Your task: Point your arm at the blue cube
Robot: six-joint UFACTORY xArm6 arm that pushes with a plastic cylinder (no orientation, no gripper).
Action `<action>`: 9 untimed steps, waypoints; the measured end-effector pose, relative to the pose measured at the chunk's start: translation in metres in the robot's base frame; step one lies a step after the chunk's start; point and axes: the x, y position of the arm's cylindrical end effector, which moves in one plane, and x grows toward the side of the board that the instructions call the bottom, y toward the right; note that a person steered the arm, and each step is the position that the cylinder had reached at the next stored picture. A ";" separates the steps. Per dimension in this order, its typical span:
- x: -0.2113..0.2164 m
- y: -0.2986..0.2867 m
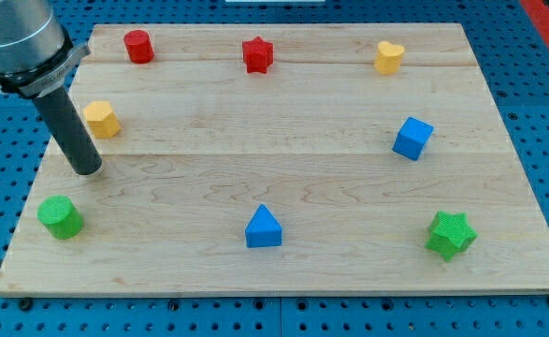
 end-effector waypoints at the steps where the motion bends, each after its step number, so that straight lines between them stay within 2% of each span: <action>1: 0.000 0.003; 3: 0.000 0.005; 5: 0.003 0.097; 6: 0.003 0.118; 8: 0.008 0.265; 9: 0.008 0.311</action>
